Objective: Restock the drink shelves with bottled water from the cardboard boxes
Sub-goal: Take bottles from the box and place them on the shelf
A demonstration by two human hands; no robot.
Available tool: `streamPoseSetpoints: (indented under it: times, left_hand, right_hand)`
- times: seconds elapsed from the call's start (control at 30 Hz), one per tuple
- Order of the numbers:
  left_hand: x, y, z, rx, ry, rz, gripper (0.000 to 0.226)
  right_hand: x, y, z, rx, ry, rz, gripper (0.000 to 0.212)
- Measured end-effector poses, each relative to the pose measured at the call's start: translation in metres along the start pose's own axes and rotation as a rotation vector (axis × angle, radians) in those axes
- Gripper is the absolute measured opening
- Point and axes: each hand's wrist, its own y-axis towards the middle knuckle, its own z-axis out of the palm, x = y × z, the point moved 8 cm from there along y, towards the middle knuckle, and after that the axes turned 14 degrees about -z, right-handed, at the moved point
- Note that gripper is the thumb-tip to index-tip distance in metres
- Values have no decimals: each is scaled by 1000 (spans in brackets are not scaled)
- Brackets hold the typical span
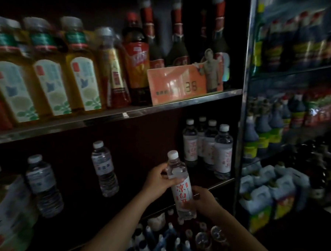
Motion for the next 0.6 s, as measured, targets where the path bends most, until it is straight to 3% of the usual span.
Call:
streamPoseSetpoints:
  times: [0.13,0.33,0.5,0.6]
  left_hand:
    - [-3,26,36,81,-21,-18,36]
    - [-60,69,55,122,-23,92,44]
    - [-77,92,79,106,105,194,52]
    - [-71,108,73,39,118,203,50]
  right_hand:
    - [-21,-2,-30,-67,-55,16,31]
    - [-2,26,-78,-163,-98,-56,31]
    - [-3,50,-92,-299,-308,-5,40]
    - [-6,62,-86,-341,-392,-10,58]
